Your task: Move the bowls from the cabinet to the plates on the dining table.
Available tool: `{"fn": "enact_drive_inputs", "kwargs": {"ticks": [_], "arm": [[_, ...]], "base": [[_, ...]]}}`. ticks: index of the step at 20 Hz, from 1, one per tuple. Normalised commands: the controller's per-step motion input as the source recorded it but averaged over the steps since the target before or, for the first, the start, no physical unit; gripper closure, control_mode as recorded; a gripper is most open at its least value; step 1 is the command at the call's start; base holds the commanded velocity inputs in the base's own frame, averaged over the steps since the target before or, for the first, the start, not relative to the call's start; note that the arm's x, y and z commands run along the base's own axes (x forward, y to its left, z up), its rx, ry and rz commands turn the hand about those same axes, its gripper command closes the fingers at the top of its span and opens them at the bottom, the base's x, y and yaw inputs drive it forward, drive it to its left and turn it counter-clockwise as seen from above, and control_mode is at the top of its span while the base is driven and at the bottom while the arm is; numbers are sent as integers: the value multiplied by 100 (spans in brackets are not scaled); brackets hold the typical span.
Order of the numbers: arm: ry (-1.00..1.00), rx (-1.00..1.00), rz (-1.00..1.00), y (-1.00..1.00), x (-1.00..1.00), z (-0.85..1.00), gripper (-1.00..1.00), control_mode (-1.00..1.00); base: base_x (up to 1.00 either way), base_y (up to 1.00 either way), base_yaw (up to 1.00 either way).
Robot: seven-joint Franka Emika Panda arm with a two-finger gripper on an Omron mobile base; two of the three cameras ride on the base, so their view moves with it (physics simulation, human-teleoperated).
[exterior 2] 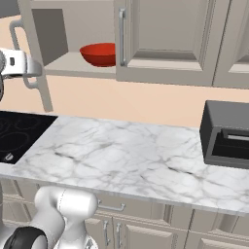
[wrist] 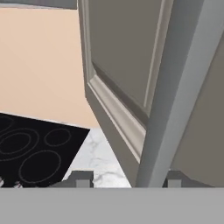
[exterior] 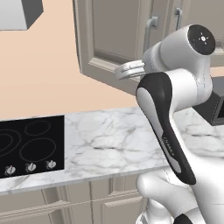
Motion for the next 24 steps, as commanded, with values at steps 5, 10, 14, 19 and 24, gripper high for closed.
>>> {"fn": "enact_drive_inputs", "kwargs": {"ticks": [5,10,14,19,24], "arm": [[1,1,0,12,-32,0,-100,-100],[1,4,-6,0,-66,0,-100,-100],[0,15,-22,-31,-91,0,-100,-100],[2,22,-29,-48,-82,0,-100,-100],[10,26,-19,-62,-37,0,-100,-100]], "base": [[0,0,0],[0,0,0],[0,0,0],[0,0,0],[0,0,0]]}}
